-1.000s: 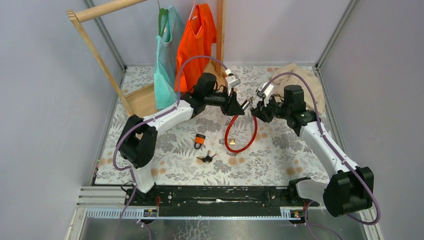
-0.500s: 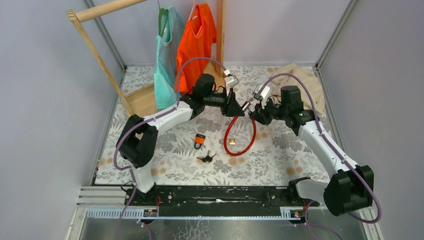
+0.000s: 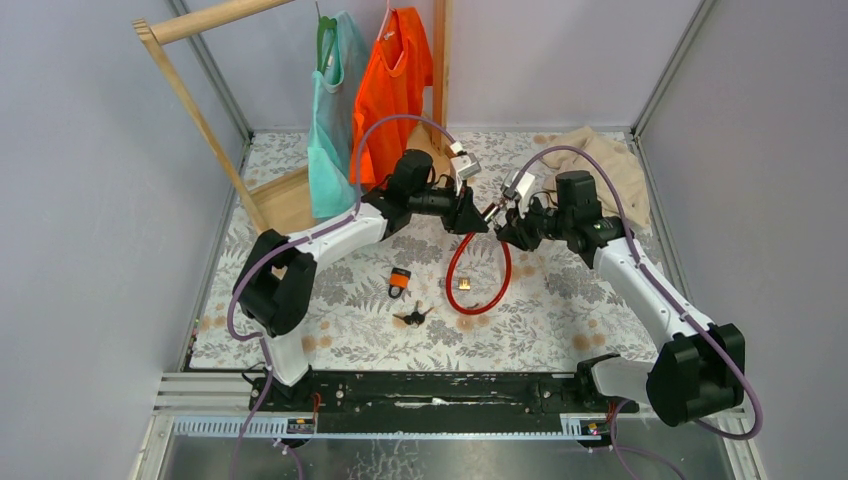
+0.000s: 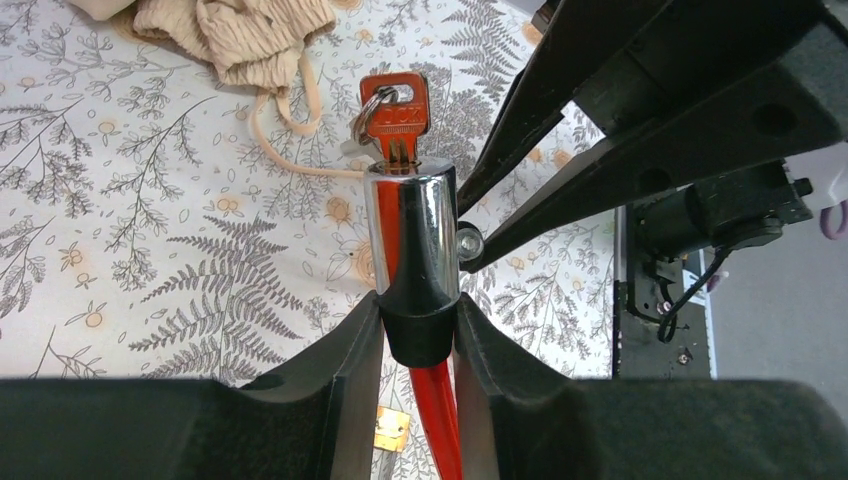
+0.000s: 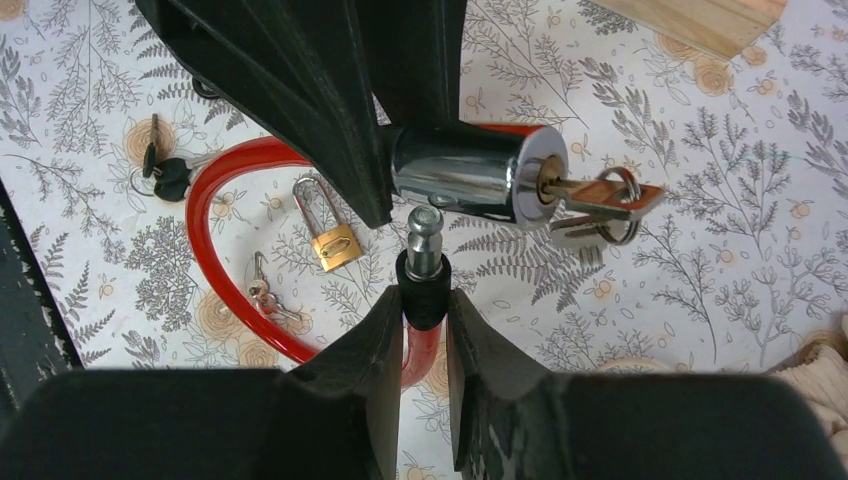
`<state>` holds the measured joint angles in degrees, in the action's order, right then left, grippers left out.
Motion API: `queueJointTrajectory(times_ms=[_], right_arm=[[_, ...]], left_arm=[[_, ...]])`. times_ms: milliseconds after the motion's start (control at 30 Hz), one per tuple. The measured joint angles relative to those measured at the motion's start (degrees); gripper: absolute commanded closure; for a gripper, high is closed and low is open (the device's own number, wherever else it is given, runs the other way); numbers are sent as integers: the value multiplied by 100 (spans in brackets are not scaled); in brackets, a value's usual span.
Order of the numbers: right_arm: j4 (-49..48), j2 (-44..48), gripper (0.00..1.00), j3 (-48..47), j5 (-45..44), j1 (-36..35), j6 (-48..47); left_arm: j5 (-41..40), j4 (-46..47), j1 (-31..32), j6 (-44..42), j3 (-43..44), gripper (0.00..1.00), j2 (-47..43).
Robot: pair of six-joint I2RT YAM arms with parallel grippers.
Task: Lock with the key
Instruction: Lock the lock.
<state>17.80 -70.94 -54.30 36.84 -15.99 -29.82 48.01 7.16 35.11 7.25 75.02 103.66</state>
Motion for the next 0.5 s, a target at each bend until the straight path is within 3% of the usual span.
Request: queueJointTrajectory(times_ms=[500], right_arm=[[37,-111,100,-28,-96,-96,11]], left_arm=[[-133,-188,-24,-72,15,100,0]])
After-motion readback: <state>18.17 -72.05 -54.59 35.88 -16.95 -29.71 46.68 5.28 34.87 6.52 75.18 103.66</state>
